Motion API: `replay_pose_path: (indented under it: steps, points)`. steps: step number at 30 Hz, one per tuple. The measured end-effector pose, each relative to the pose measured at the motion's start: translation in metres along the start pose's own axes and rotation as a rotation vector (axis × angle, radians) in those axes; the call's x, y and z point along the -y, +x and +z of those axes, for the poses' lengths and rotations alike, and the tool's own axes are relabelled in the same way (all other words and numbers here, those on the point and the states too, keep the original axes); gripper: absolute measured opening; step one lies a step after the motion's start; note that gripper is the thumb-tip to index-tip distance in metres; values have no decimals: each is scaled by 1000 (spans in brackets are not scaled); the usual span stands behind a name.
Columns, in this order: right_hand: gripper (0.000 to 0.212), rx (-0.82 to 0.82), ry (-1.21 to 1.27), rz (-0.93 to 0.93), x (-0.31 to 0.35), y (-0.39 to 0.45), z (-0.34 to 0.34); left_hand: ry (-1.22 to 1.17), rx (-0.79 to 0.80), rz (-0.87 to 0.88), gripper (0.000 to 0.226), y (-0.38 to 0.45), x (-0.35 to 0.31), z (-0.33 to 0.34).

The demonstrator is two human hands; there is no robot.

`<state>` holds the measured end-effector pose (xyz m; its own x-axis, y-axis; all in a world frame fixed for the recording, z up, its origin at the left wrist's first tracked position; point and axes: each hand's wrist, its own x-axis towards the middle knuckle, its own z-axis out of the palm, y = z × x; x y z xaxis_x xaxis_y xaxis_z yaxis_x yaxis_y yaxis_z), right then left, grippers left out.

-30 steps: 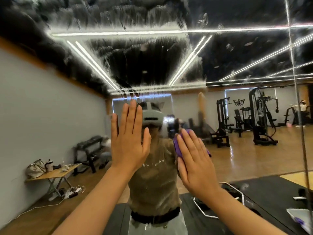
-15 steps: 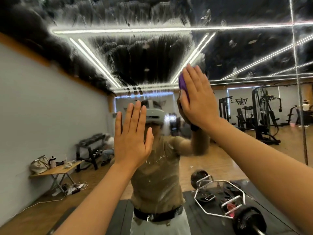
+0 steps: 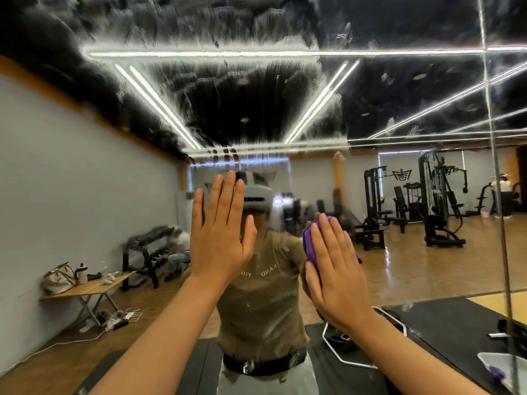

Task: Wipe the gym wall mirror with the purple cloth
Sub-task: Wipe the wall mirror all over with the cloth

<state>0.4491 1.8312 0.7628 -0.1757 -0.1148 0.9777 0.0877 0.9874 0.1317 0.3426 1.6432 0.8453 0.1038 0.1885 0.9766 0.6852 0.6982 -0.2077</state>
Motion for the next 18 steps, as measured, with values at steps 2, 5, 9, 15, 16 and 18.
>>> replay_pose_path:
  steps: [2,5,9,15,16,18]
  points:
    - [61,0,0,-17,-4,18,-1,7,0,3,64,0,0,0]
    - [60,-26,23,-9,-8,68,-3,15,4,8,64,-1,1,0]
    - [58,-81,61,14,-12,140,-11,15,4,19,63,-2,1,1]
    - [56,-128,105,78,6,104,-3,3,-17,30,62,-1,2,2]
    - [56,-100,94,57,10,76,0,-1,-15,31,62,-1,2,1]
    - [55,-36,58,-2,17,15,6,-8,-10,31,62,-1,3,1]
